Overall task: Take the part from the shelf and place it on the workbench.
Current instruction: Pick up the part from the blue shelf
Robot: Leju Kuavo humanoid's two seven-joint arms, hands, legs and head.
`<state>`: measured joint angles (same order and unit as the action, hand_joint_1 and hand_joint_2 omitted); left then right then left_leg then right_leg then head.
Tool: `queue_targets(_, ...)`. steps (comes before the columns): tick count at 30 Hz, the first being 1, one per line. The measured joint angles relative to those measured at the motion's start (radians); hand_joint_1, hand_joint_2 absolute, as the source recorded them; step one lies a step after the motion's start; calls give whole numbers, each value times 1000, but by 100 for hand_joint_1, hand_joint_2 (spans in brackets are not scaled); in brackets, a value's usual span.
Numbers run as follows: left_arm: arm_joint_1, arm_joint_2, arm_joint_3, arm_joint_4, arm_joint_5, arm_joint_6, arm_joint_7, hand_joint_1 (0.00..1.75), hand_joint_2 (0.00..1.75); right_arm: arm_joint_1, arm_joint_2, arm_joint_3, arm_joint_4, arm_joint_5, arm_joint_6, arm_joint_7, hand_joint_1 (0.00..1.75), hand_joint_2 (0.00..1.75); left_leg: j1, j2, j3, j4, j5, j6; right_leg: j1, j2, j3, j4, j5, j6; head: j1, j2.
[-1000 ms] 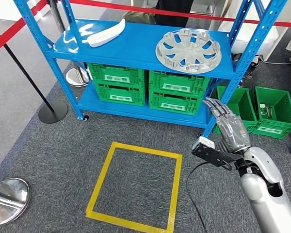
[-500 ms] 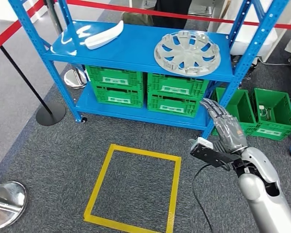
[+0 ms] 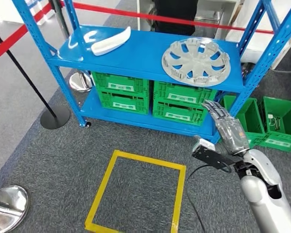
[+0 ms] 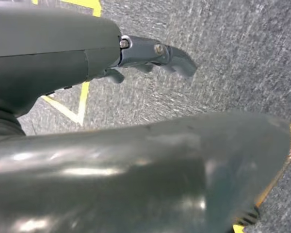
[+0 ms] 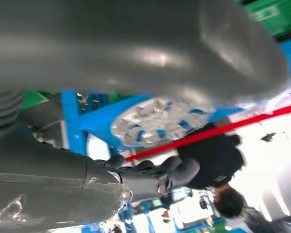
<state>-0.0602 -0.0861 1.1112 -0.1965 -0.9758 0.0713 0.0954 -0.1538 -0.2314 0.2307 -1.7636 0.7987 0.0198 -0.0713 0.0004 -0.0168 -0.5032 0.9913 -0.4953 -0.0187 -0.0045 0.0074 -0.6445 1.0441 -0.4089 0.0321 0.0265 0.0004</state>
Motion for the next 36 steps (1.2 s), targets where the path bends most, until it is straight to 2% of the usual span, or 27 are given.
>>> queue_targets(2, -1, 1, 0, 0, 0, 0, 0, 0, 0, 0, 0, 0, -1, 0, -1, 0, 0, 0, 0, 0, 5, 5, -4, -11, -2, 2, 12, -5, -3, -14, 1, 0)
queue_targets(3, -2, 1, 0, 0, 0, 0, 0, 0, 0, 0, 0, 0, -1, -1, -1, 0, 0, 0, 0, 1, -3, 25, -4, -16, -3, 2, 21, -7, -9, -20, -1, 0)
queue_targets(4, -4, 1, 0, 0, 0, 0, -1, 0, 0, -1, 0, 0, -1, -1, -1, -1, 0, 0, 1, 3, -25, 64, -9, -21, -5, 1, 31, -9, -15, -24, -3, 0)
queue_targets(5, -6, 0, 0, 0, 0, 1, -1, 0, 0, -1, 0, 0, -1, -2, -1, -1, 0, 0, 1, 4, -62, 122, -22, -26, -6, 1, 40, -11, -22, -28, -5, 0)
queue_targets(7, -4, 0, 0, 0, 0, 1, -1, 0, 0, -1, 0, 0, -1, -3, -1, -1, 0, 0, 2, 5, -153, 242, -64, -33, -6, 0, 56, -12, -38, -33, -6, 0)
queue_targets(8, -2, 0, 0, 0, 0, 2, 0, 0, 0, 0, 0, 0, -1, -3, -1, -1, 0, 0, 2, 5, -189, 275, -79, -33, -5, 1, 67, -12, -47, -35, -6, 0)
queue_targets(9, 1, 0, 1, 0, 0, 2, 0, 0, 0, 0, 0, 0, -1, -3, -1, -1, 0, 0, 2, 5, -210, 278, -77, -32, -5, 2, 79, -12, -57, -35, -6, 0)
queue_targets(10, 2, 0, 1, 0, 0, 2, 0, 0, 0, 0, 0, 0, -1, -3, -1, -1, 0, 0, 1, 5, -217, 256, -59, -30, -5, 3, 93, -12, -67, -34, -7, 0)
queue_targets(11, 3, 0, 1, 0, 0, 2, 0, 0, 0, 0, 0, 0, -1, -4, -1, 0, 0, 0, 0, 5, -212, 207, -18, -25, -5, 4, 109, -12, -79, -33, -7, 0)
queue_targets(13, 5, 0, 1, 0, 0, 2, 0, 0, 0, 0, 0, 0, -1, -4, 0, 0, 0, 0, -3, 9, -192, 85, 88, -14, -4, 4, 135, -12, -104, -26, -9, 0)
queue_targets(14, 6, 0, 1, 0, 0, 2, 0, 0, 0, 0, 0, 0, -1, -5, 0, 0, 0, 0, -5, 11, -183, 39, 127, -9, -2, 5, 144, -14, -117, -20, -10, 0)
queue_targets(15, 7, 1, 1, 0, 0, 3, 0, 0, 0, 0, 0, 0, -1, -6, 0, 1, 0, 0, -6, 12, -177, 12, 143, -4, 0, 5, 155, -14, -125, -13, -11, 0)
queue_targets(18, 5, -1, 2, 0, 0, 4, 1, 0, 0, -4, 0, -1, -2, -18, 1, 1, 0, 0, -4, 9, -148, -5, 131, 15, 1, 5, 177, -3, -128, 7, -7, 0)
queue_targets(19, 4, -1, 2, 0, 0, 4, 1, 0, 0, -6, -1, -1, -2, -23, 3, 1, 0, 0, -3, 10, -137, -6, 126, 21, 0, 3, 162, 29, -127, 12, -4, 0)
queue_targets(21, 2, -1, 3, 0, 0, 4, 1, 0, 0, -7, -6, -2, -1, -31, 10, 0, 0, 0, -2, 13, -114, -7, 109, 28, 0, 1, 89, 146, -149, 17, 2, 0)
queue_targets(23, 3, 0, 4, 0, 0, 4, 1, 0, 0, -3, -13, -2, 0, -36, 17, 0, 0, 0, -2, 18, -89, -7, 85, 31, 1, 1, 2, 241, -210, 19, 6, 0)
queue_targets(24, 4, 0, 4, 0, 0, 4, 1, 0, 0, -2, -16, -3, 1, -38, 18, -1, 0, 0, -3, 22, -73, -7, 71, 31, 2, 1, -27, 252, -236, 18, 7, 0)
queue_targets(25, 6, 0, 4, 0, 0, 4, 1, 0, 0, -1, -18, -3, 2, -39, 19, -1, 0, 0, -3, 24, -54, -7, 57, 30, 2, 1, -42, 235, -241, 18, 9, 0)
queue_targets(26, 6, -1, 4, 0, -1, 4, 1, 0, 0, -1, -20, -3, 3, -40, 19, -1, 0, 0, -3, 26, -32, -7, 41, 28, 3, 0, -47, 194, -218, 16, 10, 0)
queue_targets(27, 7, -1, 4, 0, -1, 5, 1, 0, 0, 0, -21, -3, 4, -41, 19, -1, 0, 0, -3, 28, -14, -8, 25, 25, 3, -4, -46, 137, -157, 14, 12, 0)
queue_targets(28, 7, -1, 5, 0, -2, 5, 1, 0, 0, 1, -21, -3, 5, -41, 18, -1, 0, 0, -5, 29, 2, -6, 9, 21, 3, -10, -45, 74, -78, 11, 13, 0)
queue_targets(29, 6, -1, 5, 1, -2, 5, 1, 0, 0, 3, -21, -3, 7, -41, 17, -1, 0, 0, -7, 31, 13, -6, -5, 16, 4, -15, -43, 27, -13, 6, 13, 0)
queue_targets(30, 5, -1, 5, 1, -3, 5, 2, 0, 0, 5, -21, -3, 7, -39, 16, -2, 0, 0, -9, 32, 22, -7, -15, 11, 4, -19, -42, -2, 34, 0, 11, 0)
queue_targets(31, 4, 0, 6, 1, -4, 5, 2, 0, 0, 5, -21, -3, 8, -38, 14, -2, 0, 0, -10, 32, 30, -7, -22, 6, 5, -19, -41, -14, 49, -6, 9, 0)
queue_targets(33, 2, 1, 6, 1, -6, 5, 2, 0, 0, 4, -21, -4, 6, -35, 13, -3, 0, 0, -10, 32, 32, 10, -19, -4, 1, -13, -26, -14, 41, -17, 6, 0)
queue_targets(34, 1, 1, 6, 1, -7, 5, 2, 0, 0, 2, -21, -4, 5, -35, 13, -3, 0, 0, -10, 31, 15, 44, -14, -8, -1, -11, -16, -15, 34, -23, 5, 0)
queue_targets(36, -2, 0, 6, 1, -7, 5, 2, 0, 0, 1, -21, -4, 5, -35, 13, -3, 0, 0, -8, 28, -57, 157, -26, -19, -3, -8, 5, -18, 17, -30, 5, 0)
